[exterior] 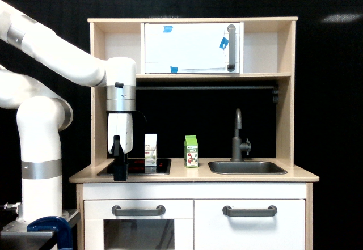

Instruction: Put the white box into the sink

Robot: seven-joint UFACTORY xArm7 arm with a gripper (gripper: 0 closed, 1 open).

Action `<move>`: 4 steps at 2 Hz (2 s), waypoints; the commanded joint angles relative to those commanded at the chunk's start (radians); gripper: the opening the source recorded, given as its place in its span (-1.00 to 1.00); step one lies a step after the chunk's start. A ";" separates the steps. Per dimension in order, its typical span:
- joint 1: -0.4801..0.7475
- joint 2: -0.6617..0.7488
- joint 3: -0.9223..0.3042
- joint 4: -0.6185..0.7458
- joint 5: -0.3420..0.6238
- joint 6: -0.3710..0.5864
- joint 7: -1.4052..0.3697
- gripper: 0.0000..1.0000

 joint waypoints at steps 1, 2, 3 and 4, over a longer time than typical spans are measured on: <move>0.013 -0.002 -0.071 0.001 -0.029 -0.028 -0.146 1.00; 0.160 0.021 -0.114 0.062 -0.038 -0.049 -0.391 1.00; 0.317 0.197 -0.129 0.188 -0.031 -0.116 -0.599 1.00; 0.453 0.186 -0.235 0.194 -0.052 -0.109 -0.977 1.00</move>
